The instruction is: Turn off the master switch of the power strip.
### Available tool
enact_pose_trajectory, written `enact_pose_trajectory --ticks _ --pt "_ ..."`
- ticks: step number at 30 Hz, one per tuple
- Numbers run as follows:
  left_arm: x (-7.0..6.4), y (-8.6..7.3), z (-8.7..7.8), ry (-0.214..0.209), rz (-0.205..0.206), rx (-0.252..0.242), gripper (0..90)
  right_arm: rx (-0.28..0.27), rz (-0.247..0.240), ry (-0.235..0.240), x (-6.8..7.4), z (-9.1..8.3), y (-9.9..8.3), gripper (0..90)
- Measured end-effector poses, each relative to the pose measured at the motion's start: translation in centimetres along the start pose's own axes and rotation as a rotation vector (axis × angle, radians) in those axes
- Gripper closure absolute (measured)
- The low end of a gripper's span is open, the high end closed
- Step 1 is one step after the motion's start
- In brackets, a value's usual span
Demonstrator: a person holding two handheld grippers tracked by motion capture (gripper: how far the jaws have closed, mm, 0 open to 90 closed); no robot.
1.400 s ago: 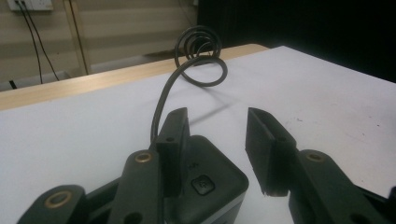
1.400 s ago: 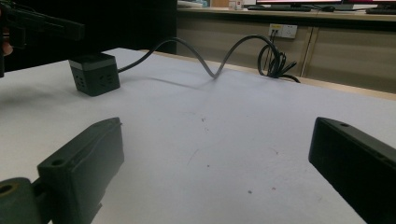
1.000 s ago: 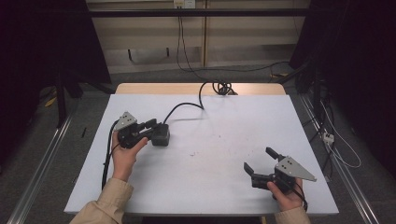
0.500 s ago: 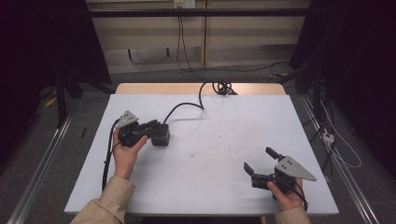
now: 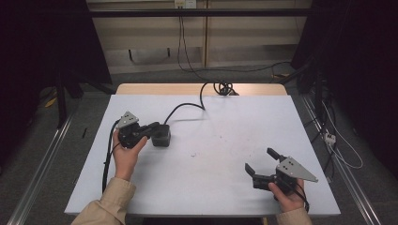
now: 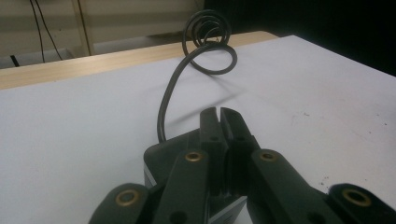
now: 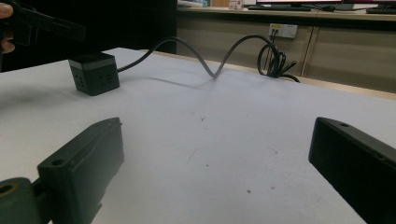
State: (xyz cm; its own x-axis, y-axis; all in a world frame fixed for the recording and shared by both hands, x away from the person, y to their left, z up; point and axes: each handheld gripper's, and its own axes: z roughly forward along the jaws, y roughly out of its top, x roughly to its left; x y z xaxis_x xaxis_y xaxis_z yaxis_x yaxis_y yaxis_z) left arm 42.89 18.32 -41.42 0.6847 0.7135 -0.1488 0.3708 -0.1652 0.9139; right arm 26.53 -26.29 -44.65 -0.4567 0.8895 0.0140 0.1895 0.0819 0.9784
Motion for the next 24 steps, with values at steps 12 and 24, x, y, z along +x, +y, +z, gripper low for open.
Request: enact_pose_trajectory --ticks 12,24 --pt "0.00 -0.17 0.18 -0.019 -0.024 0.038 90.0 0.000 -0.002 0.000 -0.04 0.00 0.00 2.7" --pt "0.14 -0.36 0.24 -0.009 -0.026 0.056 90.0 0.001 -0.002 0.001 -0.03 0.00 0.00 2.8"
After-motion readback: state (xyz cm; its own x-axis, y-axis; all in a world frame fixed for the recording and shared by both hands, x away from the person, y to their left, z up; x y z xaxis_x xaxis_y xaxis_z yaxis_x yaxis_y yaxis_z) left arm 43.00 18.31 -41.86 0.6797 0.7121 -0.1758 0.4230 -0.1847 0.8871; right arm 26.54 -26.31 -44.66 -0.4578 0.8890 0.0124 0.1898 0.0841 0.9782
